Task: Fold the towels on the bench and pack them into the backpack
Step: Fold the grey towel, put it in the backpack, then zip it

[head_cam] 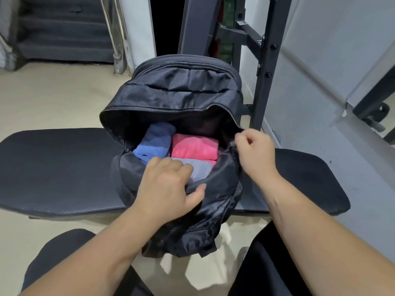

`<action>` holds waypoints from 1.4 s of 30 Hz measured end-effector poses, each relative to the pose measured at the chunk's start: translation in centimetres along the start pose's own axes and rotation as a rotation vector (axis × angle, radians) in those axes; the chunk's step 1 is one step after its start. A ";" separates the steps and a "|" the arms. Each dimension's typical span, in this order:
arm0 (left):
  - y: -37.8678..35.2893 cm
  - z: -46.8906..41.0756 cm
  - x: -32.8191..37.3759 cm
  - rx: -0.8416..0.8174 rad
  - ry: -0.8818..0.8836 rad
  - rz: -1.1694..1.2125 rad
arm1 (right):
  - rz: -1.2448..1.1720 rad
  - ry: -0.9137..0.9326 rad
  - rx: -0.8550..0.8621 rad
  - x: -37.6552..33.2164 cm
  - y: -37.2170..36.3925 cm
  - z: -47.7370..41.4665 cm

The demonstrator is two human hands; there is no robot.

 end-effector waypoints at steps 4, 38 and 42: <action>-0.9 -1.6 3.0 -0.115 -0.036 -0.069 | -0.409 -0.550 -0.007 6.3 -0.8 0.9; -1.8 -4.5 -1.1 -0.234 -0.225 0.041 | -0.247 -0.364 -0.429 3.2 -0.9 0.0; -0.5 -5.8 -3.2 -0.156 -0.153 0.051 | -0.339 -0.209 -0.379 -1.0 -0.7 -0.5</action>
Point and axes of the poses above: each hand's wrist, its own z-axis away from the middle knuckle, its own y-axis out of the back of the hand, x = y × z, the point moved 7 cm from there along -z, towards the middle knuckle, and after that the axes turned 11 degrees about -z, right-handed, at the moved point
